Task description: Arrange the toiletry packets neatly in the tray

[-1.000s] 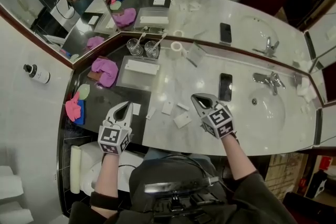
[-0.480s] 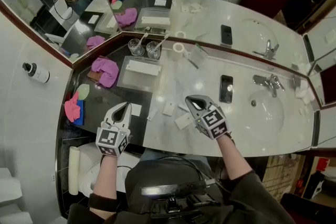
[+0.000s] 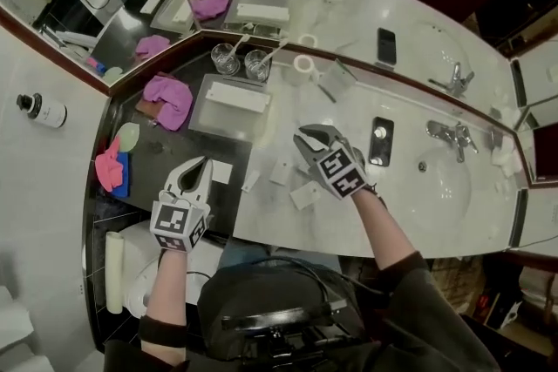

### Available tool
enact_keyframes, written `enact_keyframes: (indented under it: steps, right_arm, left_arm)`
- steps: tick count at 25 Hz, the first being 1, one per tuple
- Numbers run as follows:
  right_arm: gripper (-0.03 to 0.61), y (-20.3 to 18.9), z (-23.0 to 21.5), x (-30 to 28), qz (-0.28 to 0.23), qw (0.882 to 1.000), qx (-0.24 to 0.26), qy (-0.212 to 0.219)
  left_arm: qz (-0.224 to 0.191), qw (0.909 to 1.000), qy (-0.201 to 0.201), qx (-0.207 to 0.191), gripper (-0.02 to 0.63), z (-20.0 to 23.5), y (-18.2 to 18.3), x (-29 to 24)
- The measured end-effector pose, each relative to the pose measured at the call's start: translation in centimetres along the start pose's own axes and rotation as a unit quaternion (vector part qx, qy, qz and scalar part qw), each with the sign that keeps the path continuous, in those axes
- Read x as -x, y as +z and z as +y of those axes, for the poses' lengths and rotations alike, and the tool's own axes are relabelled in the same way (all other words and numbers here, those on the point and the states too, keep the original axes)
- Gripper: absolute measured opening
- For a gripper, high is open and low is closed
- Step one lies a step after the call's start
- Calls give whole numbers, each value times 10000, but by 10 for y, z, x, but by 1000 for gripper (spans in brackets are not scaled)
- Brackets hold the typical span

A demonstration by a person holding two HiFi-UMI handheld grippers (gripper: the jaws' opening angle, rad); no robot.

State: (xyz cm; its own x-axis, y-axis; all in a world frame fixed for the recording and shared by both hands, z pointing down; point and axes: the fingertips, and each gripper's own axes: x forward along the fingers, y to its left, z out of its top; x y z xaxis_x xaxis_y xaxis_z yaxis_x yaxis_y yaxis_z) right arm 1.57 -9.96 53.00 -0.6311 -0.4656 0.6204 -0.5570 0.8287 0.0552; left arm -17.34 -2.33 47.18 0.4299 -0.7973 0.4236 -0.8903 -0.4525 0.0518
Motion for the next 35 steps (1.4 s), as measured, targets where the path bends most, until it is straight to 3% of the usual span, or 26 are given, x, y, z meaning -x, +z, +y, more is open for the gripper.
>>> enact_keyframes:
  steps: [5, 12, 17, 30, 35]
  right_arm:
    - [177, -2, -21, -50, 435, 9977, 474, 192]
    - [233, -16, -51, -119, 970, 9903, 904, 414]
    - [233, -31, -53, -151, 1218, 9816, 1265, 751]
    - [229, -40, -48, -198, 1505, 9674, 1491, 1388]
    - [175, -37, -42, -199, 1519, 9602, 1560, 1749]
  left_arm:
    - [9, 10000, -36, -5, 0, 4, 2, -18]
    - [148, 9997, -171, -66, 0, -1, -4, -38]
    - [242, 9996, -111, -1, 0, 3, -12, -43]
    - [372, 9989, 106, 247, 0, 27, -31, -53]
    - [446, 9979, 156, 446, 0, 31, -33, -54]
